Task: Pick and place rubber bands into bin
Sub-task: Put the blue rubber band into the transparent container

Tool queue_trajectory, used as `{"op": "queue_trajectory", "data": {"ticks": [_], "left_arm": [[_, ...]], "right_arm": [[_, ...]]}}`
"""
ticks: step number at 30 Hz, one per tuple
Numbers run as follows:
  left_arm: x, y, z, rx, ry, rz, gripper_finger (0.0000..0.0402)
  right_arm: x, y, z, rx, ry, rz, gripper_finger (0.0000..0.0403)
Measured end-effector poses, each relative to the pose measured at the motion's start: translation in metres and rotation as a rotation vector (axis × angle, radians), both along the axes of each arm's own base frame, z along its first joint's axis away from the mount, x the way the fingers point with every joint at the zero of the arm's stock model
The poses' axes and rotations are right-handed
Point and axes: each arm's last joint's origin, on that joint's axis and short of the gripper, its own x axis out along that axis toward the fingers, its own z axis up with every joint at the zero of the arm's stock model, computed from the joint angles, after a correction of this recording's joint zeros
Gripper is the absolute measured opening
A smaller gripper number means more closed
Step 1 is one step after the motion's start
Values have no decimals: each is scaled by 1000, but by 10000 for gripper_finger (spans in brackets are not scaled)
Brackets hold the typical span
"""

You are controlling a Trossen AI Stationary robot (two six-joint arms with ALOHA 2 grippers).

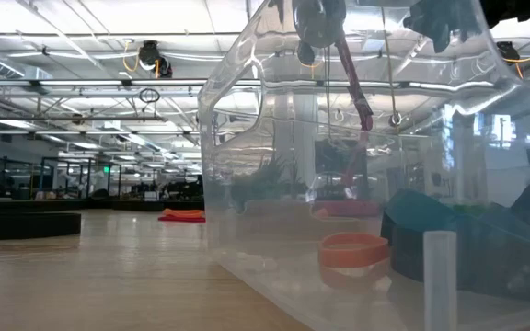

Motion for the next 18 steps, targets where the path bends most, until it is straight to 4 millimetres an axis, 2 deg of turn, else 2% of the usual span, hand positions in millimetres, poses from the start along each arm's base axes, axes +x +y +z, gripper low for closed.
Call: {"op": "queue_trajectory", "data": {"ticks": [4,11,14,18], "left_arm": [[20,-1,12,21,54,-22,1],[71,-16,14,116,324,-40,1],[92,-25,5,115,418,-67,1],[119,-36,-24,110,539,-87,1]], "right_arm": [[0,0,0,0,0,0,144],[0,0,0,3,0,2,144],[0,0,0,-2,5,3,144],[0,0,-1,-7,13,3,144]]}}
